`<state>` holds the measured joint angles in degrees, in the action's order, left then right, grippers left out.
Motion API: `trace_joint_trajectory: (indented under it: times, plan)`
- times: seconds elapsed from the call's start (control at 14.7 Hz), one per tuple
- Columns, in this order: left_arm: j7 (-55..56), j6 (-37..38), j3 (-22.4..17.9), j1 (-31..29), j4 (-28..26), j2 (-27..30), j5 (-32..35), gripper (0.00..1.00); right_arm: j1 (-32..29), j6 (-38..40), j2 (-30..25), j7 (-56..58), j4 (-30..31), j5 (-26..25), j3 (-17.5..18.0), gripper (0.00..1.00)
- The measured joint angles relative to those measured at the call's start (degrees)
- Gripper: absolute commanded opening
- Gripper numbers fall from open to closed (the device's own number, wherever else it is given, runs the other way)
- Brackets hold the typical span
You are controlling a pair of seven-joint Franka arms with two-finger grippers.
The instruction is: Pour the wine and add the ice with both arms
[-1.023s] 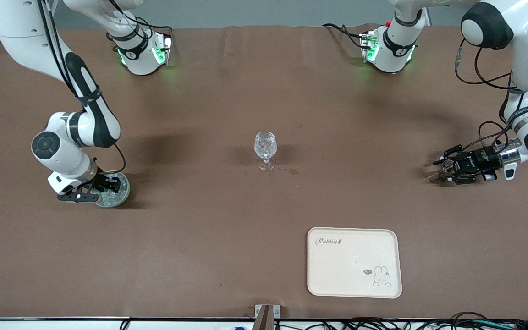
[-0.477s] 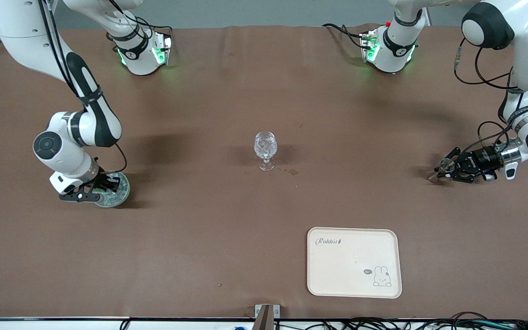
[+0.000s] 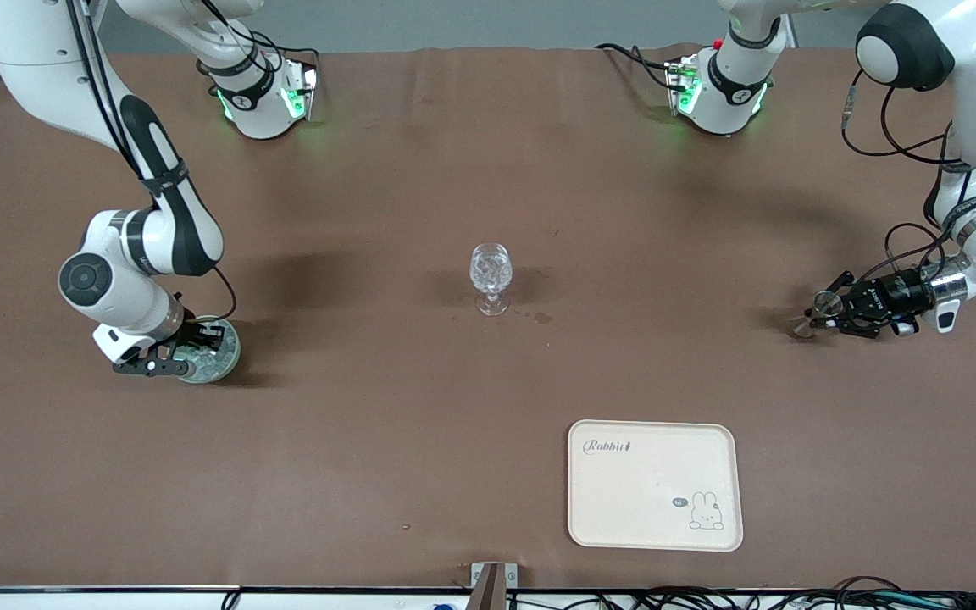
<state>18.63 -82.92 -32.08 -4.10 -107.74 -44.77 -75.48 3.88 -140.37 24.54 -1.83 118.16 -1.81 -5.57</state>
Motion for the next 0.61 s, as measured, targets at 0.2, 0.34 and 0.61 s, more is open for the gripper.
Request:
trace_joint_trajectory:
  times: [0.2,0.34,0.61]
  plan:
    - [0.3,1.1,0.0,-0.3,-0.1,-0.1,-0.6,0.01,0.0,7.0,-0.8,0.0,-5.7,0.5,0.0,0.0]
    - [0.5,3.0,0.0,-0.6,-0.3,-0.4,-1.6,0.01,-0.1,10.4,-2.0,0.0,-8.3,0.5,0.0,0.0]
    - [0.5,5.0,0.0,-1.2,-0.4,-1.4,-2.6,0.01,-0.3,19.9,-5.7,0.0,-15.7,0.5,-0.3,0.0]
